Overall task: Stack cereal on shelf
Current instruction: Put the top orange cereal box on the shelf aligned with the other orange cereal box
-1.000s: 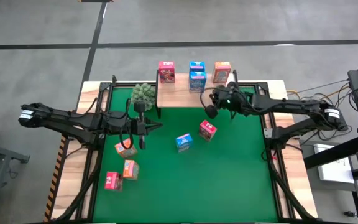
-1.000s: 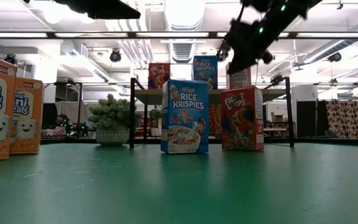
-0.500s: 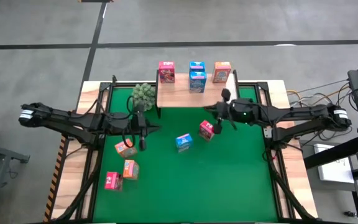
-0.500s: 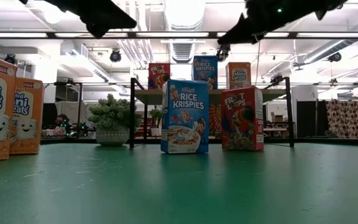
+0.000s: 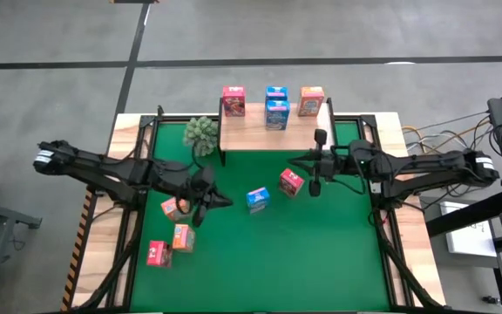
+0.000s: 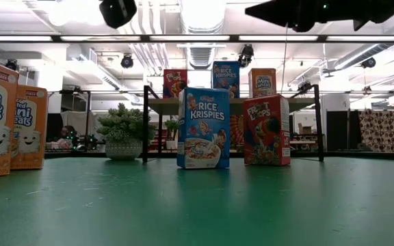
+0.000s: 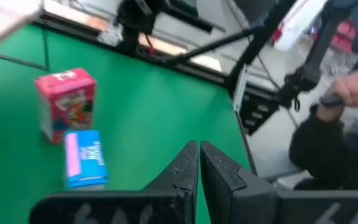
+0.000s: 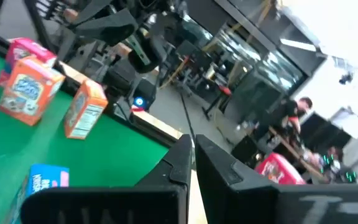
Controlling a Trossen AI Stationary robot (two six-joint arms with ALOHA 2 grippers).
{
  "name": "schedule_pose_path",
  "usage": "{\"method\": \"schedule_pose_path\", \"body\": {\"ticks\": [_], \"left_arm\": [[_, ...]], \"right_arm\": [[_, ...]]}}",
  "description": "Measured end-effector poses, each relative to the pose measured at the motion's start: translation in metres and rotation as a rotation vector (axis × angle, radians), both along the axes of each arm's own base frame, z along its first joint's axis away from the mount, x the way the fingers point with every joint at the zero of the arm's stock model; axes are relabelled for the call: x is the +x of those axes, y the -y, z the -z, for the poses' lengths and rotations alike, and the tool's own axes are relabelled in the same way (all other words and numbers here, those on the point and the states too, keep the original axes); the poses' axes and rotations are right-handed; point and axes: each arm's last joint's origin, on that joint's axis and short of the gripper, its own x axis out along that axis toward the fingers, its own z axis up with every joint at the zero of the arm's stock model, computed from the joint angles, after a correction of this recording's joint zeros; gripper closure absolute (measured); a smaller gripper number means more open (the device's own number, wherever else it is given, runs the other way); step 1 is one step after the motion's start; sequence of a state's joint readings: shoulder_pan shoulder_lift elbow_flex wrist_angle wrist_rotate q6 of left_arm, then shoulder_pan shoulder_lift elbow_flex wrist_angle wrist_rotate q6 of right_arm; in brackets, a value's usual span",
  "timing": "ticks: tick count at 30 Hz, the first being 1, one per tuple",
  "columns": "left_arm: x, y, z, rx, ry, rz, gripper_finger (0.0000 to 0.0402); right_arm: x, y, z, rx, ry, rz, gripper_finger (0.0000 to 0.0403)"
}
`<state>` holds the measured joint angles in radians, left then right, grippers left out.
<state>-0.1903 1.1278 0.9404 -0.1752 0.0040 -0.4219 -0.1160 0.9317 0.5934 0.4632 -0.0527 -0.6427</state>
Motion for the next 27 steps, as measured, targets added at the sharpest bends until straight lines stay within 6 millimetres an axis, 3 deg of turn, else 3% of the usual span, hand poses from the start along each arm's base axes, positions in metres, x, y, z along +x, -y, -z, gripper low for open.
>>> {"method": "schedule_pose_path", "body": {"ticks": [9,13,16,20,27], "left_arm": [[0.035,0.019,0.011,-0.039,-0.331,-0.018,0.0401],[0.042,0.022,0.015,-0.093,-0.581,-0.064,0.039],[0.036,0.024,0.014,-0.141,-0.847,-0.148,0.0373],[0.018,0.039,0.015,-0.045,-1.14,-0.211,0.034],[-0.008,0.048,0.021,0.225,-1.274,-0.269,0.0256]], "right_arm": [[-0.008,-0.002,-0.001,-0.06,0.018,-0.032,0.039],[-0.009,-0.001,-0.002,-0.072,0.017,-0.027,0.039],[-0.009,-0.001,-0.002,-0.07,0.017,-0.02,0.039],[-0.009,-0.001,-0.001,-0.069,0.014,-0.018,0.039],[-0.009,-0.001,0.0,-0.059,0.003,-0.019,0.039]]}}
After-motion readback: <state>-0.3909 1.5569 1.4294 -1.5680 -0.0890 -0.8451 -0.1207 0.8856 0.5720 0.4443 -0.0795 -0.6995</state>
